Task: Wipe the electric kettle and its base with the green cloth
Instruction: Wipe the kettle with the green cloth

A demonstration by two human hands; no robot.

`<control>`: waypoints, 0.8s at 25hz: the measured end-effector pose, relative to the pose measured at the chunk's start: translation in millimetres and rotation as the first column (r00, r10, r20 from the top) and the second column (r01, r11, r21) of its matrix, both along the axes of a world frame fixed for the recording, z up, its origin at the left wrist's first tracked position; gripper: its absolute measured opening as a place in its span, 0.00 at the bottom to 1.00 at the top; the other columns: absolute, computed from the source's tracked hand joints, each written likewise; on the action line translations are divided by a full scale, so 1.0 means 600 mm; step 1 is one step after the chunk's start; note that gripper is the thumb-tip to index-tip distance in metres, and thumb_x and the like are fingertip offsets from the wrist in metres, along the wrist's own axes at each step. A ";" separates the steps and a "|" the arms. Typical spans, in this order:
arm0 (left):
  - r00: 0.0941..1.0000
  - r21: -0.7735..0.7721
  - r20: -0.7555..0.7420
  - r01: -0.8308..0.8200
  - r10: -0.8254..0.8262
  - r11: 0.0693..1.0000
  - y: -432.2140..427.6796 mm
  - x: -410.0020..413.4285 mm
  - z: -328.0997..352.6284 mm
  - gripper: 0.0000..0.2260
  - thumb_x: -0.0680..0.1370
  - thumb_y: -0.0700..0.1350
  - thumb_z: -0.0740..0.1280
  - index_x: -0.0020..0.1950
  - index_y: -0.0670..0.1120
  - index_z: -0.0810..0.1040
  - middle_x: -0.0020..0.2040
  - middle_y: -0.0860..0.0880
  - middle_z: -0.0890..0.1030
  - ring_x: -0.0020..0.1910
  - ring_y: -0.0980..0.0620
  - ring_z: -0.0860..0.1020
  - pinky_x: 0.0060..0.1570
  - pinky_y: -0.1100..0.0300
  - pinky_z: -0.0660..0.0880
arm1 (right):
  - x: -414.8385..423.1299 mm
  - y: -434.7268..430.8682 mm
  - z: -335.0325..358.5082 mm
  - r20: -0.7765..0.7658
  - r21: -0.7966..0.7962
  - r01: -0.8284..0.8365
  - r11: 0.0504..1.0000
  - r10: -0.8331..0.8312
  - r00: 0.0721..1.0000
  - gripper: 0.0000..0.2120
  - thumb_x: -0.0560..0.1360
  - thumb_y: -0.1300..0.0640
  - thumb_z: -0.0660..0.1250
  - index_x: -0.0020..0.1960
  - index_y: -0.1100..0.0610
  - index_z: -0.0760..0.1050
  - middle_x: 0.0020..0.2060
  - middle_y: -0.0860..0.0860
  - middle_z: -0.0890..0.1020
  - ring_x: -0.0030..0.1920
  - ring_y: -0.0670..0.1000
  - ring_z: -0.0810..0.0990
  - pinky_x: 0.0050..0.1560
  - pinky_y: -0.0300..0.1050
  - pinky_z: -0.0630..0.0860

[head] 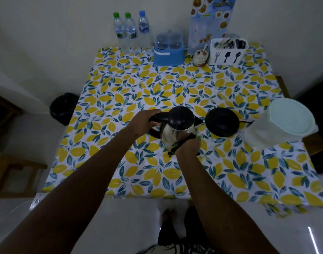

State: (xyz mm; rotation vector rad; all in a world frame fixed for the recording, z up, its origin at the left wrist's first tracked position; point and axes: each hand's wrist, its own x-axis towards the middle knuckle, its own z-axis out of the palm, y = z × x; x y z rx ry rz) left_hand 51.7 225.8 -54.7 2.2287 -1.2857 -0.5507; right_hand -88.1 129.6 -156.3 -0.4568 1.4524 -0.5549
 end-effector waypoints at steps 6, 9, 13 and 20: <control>1.000 -0.001 -0.018 0.005 -0.005 1.000 0.000 -0.006 0.003 0.16 0.75 0.34 0.67 0.62 0.43 0.76 0.52 0.42 0.82 0.51 0.47 0.78 0.48 0.59 0.68 | 0.023 0.012 0.081 0.113 0.355 0.076 0.932 -0.123 0.986 0.24 0.80 0.46 0.50 0.71 0.59 0.63 0.69 0.58 0.67 0.69 0.62 0.66 0.71 0.59 0.64; 1.000 -0.001 -0.018 0.015 -0.015 1.000 0.001 -0.004 0.007 0.16 0.75 0.34 0.67 0.62 0.43 0.76 0.54 0.42 0.82 0.54 0.45 0.79 0.51 0.57 0.70 | -0.001 -0.013 0.087 0.070 0.425 -0.058 0.903 0.030 0.997 0.23 0.78 0.52 0.59 0.70 0.59 0.64 0.74 0.62 0.63 0.67 0.66 0.68 0.65 0.63 0.69; 0.999 0.018 -0.038 -0.009 0.010 1.000 0.002 -0.006 0.002 0.19 0.77 0.36 0.66 0.68 0.43 0.73 0.62 0.41 0.79 0.60 0.44 0.77 0.56 0.57 0.69 | -0.010 -0.034 0.097 0.118 0.654 0.134 0.744 -0.276 0.954 0.30 0.75 0.45 0.60 0.72 0.58 0.59 0.74 0.62 0.56 0.70 0.68 0.62 0.64 0.65 0.68; 0.990 -0.157 -0.030 -0.139 0.136 0.978 0.021 -0.041 -0.058 0.14 0.81 0.46 0.62 0.65 0.43 0.70 0.54 0.42 0.77 0.51 0.44 0.75 0.46 0.56 0.68 | -0.052 -0.075 0.025 0.191 0.213 -0.091 0.973 0.049 0.980 0.14 0.81 0.54 0.54 0.55 0.58 0.76 0.55 0.56 0.80 0.54 0.57 0.77 0.61 0.52 0.72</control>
